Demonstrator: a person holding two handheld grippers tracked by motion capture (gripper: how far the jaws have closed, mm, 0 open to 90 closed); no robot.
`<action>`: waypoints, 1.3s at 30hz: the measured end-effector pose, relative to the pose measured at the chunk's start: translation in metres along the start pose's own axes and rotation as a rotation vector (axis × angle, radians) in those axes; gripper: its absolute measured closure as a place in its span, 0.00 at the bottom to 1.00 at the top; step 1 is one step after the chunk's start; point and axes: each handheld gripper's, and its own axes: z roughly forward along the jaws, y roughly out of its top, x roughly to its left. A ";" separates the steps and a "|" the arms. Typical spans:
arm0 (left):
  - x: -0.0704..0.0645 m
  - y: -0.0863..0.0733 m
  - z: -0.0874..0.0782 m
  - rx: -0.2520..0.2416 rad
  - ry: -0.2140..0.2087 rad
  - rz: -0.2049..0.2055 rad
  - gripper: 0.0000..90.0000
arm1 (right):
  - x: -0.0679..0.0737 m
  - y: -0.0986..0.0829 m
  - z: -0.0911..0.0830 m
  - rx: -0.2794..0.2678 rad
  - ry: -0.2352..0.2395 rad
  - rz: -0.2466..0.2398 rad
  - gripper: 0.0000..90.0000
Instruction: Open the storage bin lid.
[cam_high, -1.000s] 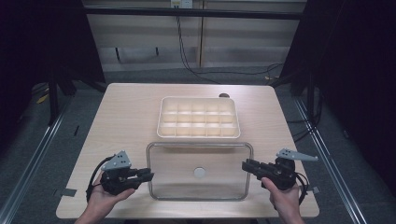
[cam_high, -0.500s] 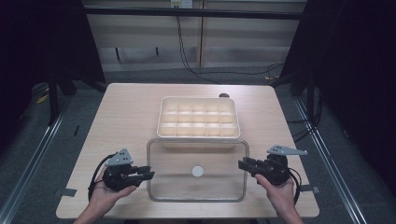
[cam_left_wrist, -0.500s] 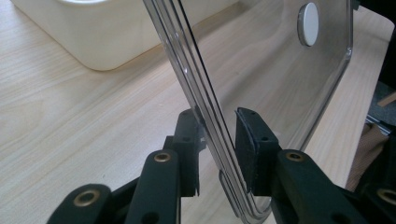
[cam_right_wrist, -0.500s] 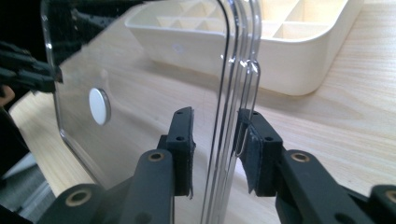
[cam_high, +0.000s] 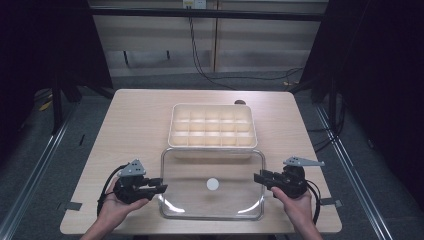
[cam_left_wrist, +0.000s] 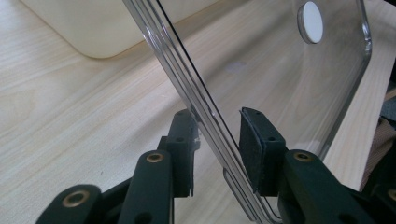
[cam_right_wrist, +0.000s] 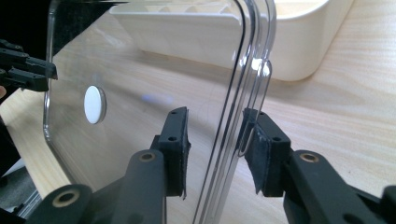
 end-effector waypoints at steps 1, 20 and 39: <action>0.000 0.000 0.000 0.000 0.000 0.000 0.73 | 0.000 0.000 0.000 0.000 0.000 0.000 0.68; 0.009 -0.003 0.014 0.055 0.005 -0.017 0.68 | -0.011 -0.006 0.020 0.083 -0.020 0.017 0.60; 0.017 -0.008 0.028 0.102 -0.030 -0.067 0.59 | -0.015 -0.009 0.039 0.132 -0.123 -0.023 0.51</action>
